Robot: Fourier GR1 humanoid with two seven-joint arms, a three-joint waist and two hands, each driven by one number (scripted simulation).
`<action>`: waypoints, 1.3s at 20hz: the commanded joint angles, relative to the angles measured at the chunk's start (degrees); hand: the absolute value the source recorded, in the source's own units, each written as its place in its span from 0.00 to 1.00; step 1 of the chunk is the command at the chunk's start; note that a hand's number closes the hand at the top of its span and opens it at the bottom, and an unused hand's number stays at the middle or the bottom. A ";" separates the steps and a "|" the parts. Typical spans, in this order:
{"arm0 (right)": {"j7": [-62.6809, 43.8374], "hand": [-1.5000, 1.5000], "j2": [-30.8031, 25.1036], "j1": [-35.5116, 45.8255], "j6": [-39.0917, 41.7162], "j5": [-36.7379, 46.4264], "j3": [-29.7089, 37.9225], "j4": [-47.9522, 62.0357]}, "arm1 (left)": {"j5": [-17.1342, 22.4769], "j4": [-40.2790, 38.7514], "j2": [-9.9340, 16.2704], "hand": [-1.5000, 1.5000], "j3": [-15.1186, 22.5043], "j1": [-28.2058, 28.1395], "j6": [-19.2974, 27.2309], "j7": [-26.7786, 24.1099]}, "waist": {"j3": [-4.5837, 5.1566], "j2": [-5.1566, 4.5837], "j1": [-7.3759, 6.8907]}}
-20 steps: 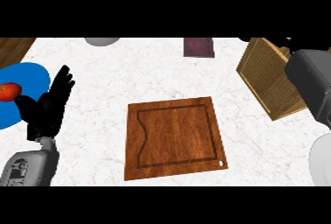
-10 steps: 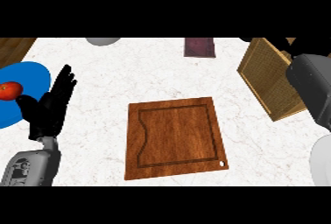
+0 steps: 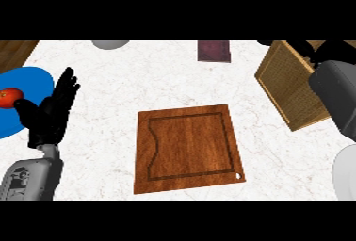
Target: Pick the cupcake from the cutting board and place it in the basket
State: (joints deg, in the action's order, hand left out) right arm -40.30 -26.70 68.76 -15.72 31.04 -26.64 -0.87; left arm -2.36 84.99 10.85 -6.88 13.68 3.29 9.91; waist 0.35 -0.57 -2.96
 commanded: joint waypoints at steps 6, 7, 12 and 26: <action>-6.84 0.00 2.85 -0.71 -6.62 0.41 0.73 -0.71 | 1.45 0.30 2.13 0.50 -1.88 2.01 -1.34 3.17 | -0.44 -0.33 0.41; -3.69 0.00 0.33 -2.03 -7.69 -0.55 1.92 -2.44 | 0.38 -0.32 -0.64 0.50 -0.74 0.51 0.77 0.76 | -0.41 -0.03 1.36; -3.82 0.00 1.92 -1.72 -20.47 -2.20 4.41 -5.73 | 1.60 -3.01 1.43 0.50 -2.80 0.43 -1.18 -1.39 | -0.40 -0.10 1.43; -3.02 0.00 -4.50 -8.41 -37.57 -11.18 15.93 -20.44 | 1.17 0.15 0.88 0.50 -3.18 -3.48 0.19 0.08 | -0.31 1.52 5.08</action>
State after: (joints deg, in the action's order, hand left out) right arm -42.63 -30.07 63.79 -47.57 22.11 -13.35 -16.24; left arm -1.58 84.99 11.81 -9.42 10.84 3.24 9.97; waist 0.05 0.59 0.94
